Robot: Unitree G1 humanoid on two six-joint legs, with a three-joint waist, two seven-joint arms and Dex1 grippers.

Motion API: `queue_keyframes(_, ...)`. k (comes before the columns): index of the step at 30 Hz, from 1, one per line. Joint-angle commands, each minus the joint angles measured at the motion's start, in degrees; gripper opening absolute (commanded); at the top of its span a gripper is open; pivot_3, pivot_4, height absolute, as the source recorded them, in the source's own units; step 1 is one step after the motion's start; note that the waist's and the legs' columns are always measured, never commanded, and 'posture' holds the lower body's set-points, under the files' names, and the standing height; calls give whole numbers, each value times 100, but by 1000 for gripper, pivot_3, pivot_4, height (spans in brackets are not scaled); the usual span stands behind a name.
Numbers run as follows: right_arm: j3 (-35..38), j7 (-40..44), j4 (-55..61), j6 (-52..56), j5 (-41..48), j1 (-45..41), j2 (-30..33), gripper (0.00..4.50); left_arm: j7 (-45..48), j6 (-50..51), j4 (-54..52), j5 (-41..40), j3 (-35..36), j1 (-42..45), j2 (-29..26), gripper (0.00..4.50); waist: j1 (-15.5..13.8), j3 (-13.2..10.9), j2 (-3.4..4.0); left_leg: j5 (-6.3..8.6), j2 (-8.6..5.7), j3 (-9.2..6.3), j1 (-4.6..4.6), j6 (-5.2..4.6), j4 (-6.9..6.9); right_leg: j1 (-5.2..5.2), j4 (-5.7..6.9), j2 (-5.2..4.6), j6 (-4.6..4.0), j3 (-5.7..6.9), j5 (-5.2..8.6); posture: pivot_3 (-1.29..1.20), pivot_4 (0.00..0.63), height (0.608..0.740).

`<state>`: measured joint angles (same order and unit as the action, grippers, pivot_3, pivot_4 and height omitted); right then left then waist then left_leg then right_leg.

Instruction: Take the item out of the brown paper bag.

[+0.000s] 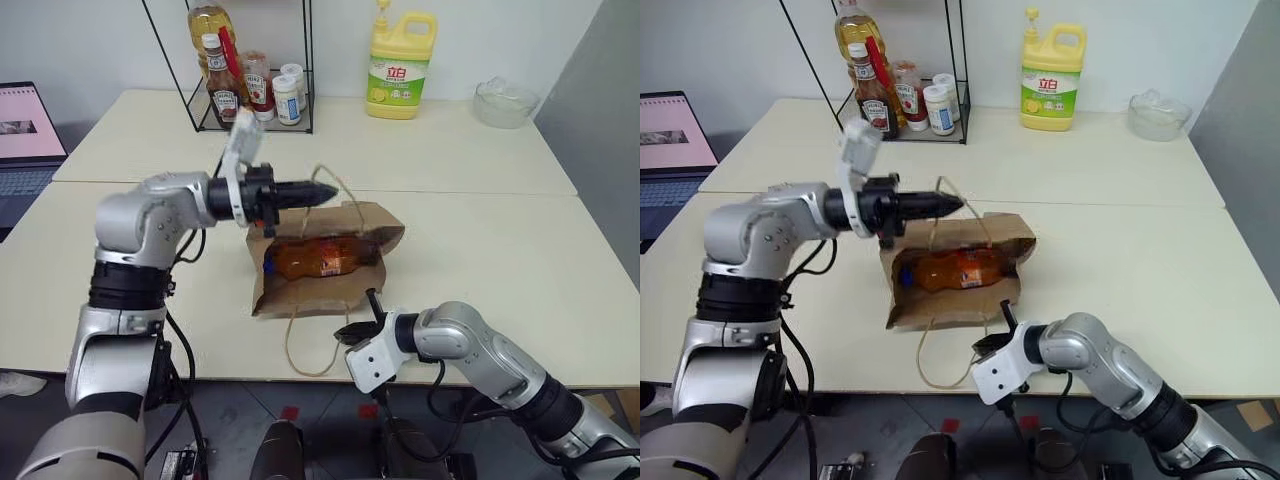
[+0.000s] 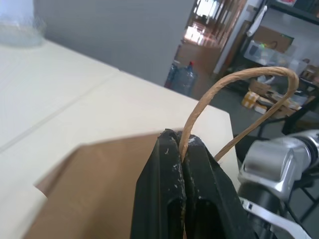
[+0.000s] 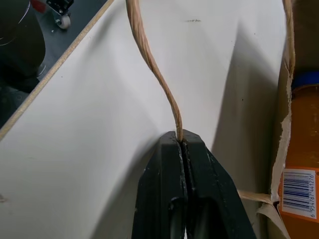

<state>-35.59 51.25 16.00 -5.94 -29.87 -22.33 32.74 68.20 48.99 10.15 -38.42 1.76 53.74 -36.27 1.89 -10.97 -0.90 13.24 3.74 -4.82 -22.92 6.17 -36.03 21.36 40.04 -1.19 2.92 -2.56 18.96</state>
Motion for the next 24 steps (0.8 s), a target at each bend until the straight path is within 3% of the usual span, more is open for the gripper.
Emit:
queue_keyframes(1, 5, 48, -42, -67, -53, 99, 13, 27, 214, -23, -22, -57, 93, 80, -164, 0, 0, 0, 0, 0, 0, 0, 0, 0, 0, 0, 0, 0, 0, 1, 0, 0, 150, 740)
queue_keyframes(9, 141, 60, -58, 27, 59, 207, -57, 27, 520, -152, 156, 90, 35, 87, -308, 0, -2, 0, 0, 0, 0, 0, 0, 1, 0, -1, 0, 0, 0, 1, 0, 0, 150, 740)
queue_keyframes(12, 271, 59, 9, 84, 147, 215, -63, 581, 627, -190, 186, 131, 2, 88, -328, 0, -2, 0, 0, -1, 0, 0, 0, 1, 0, 0, 0, 0, 0, 1, 0, 0, 150, 740)
queue_keyframes(17, 685, 567, 769, 706, 606, 60, 23, 2165, 778, -228, 108, 166, -30, 31, -328, 0, -3, 0, 0, -1, 0, 0, -1, 1, 0, 0, 0, 0, 0, 1, 0, 0, 150, 740)
queue_keyframes(24, 1432, 1612, 2221, 2113, 2009, 172, 590, 2165, 831, -286, 131, 216, -21, 23, -304, 0, -4, -1, 0, 0, 0, -1, -2, 0, 1, 0, -2, 0, 0, 2, 0, 0, 150, 740)
